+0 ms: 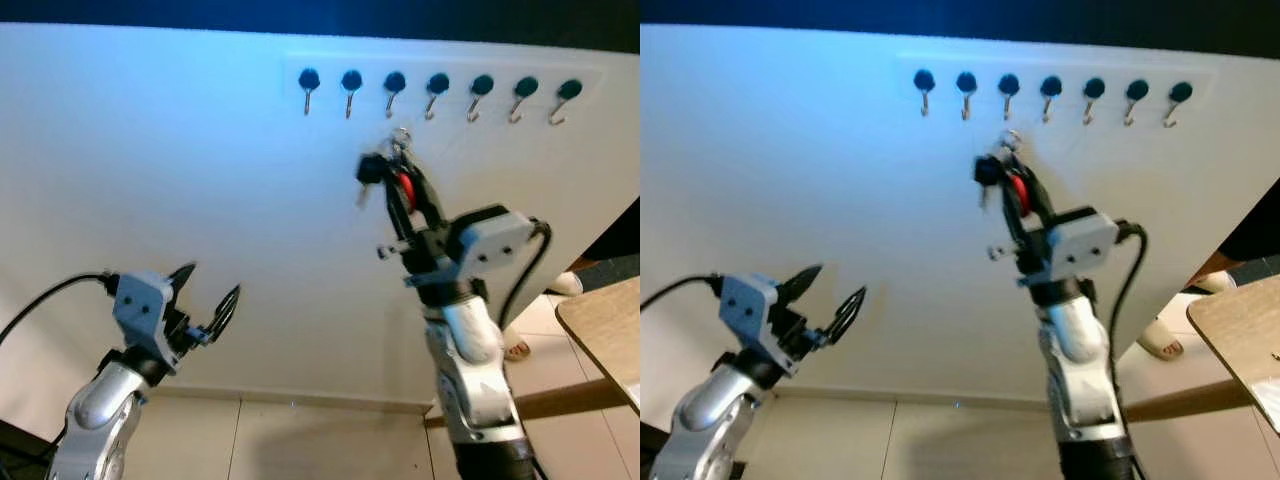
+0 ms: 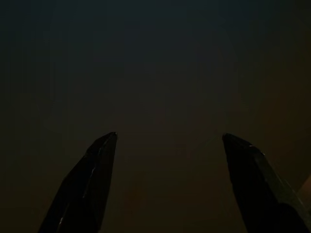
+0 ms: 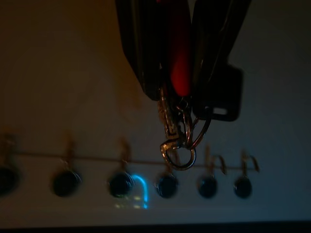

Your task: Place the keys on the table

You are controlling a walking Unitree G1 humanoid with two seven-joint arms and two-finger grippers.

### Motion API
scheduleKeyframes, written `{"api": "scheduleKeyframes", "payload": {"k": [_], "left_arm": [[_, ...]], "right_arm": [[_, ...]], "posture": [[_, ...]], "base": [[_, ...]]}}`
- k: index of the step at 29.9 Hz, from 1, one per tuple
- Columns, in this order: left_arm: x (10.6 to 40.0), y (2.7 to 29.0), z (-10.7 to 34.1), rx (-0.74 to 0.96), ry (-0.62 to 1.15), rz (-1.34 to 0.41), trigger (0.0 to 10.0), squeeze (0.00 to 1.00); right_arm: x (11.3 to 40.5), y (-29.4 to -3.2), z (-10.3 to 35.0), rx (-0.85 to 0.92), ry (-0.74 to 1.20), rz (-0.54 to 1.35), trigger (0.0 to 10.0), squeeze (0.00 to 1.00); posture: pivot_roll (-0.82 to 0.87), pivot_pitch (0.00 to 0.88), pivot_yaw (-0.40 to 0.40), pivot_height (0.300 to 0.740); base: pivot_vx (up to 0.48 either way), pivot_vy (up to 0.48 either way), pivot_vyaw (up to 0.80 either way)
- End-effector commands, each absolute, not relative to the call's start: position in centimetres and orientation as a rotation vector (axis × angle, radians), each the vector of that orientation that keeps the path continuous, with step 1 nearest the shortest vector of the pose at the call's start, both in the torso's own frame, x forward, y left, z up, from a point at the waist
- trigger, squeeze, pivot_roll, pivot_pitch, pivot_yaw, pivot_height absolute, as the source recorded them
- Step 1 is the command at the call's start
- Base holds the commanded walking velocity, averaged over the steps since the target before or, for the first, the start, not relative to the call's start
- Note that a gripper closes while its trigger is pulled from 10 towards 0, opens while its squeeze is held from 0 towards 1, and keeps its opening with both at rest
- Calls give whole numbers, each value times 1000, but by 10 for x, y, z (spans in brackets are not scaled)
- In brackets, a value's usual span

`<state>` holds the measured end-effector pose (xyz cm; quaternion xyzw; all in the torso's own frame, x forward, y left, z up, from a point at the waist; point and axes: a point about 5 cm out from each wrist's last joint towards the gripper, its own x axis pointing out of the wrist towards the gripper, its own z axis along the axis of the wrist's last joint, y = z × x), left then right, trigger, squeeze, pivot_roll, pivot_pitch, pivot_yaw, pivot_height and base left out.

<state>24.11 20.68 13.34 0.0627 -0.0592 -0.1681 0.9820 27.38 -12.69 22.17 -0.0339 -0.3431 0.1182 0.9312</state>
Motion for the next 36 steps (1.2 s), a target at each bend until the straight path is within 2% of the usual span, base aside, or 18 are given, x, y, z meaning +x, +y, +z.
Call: {"api": "scheduleKeyframes", "payload": {"k": [1,2,3,4,6,7,9,10,11,12,13,14,17,26,36], "left_arm": [[237,215,119,143,-64,-298,10000,0],[236,217,115,143,-48,-283,10000,0],[232,225,91,178,62,-214,10000,0],[232,225,91,178,62,-214,10000,0],[224,234,63,190,194,-152,10000,0],[224,234,63,190,194,-152,10000,0],[215,238,40,179,295,-103,10000,0],[215,238,40,179,295,-103,10000,0],[210,239,25,172,353,-69,10000,0],[210,239,25,172,353,-69,10000,0],[204,240,8,152,419,-28,10000,0],[204,240,8,152,419,-28,10000,0],[183,243,-39,84,644,140,10000,0],[169,236,-63,134,784,165,10000,0],[173,220,-72,132,804,102,10000,0]], "right_arm": [[269,-133,215,-91,-690,223,10000,0],[268,-135,209,-98,-669,216,10000,0],[269,-140,180,-105,-538,215,10000,0],[269,-140,180,-105,-538,215,10000,0],[271,-143,137,-97,-327,246,10000,0],[271,-143,137,-97,-327,246,10000,0],[267,-147,99,-92,-146,261,10000,0],[267,-147,99,-92,-146,261,10000,0],[263,-152,74,-86,-40,252,10000,0],[263,-152,74,-86,-40,252,10000,0],[257,-157,48,-65,81,229,10000,0],[257,-157,48,-65,81,229,10000,0],[232,-172,-22,-10,440,129,10000,0],[197,-192,-64,2,724,-14,10000,0],[189,-196,-72,-3,775,-2,10000,0]], "posture": [[58,133,6,740],[58,133,6,740],[53,132,10,740],[53,132,10,740],[45,127,8,740],[45,127,8,740],[45,123,2,740],[45,123,2,740],[44,118,0,740],[44,118,0,740],[44,114,-1,740],[44,114,-1,740],[29,98,1,740],[24,79,-7,740],[14,56,-5,740]], "base": [[0,0,0],[0,0,0],[0,0,0],[0,0,0],[0,0,0],[0,0,0],[0,0,0],[0,0,0],[0,0,0],[0,0,0],[0,0,0],[0,0,0],[0,0,0],[0,0,0],[0,0,0]]}}
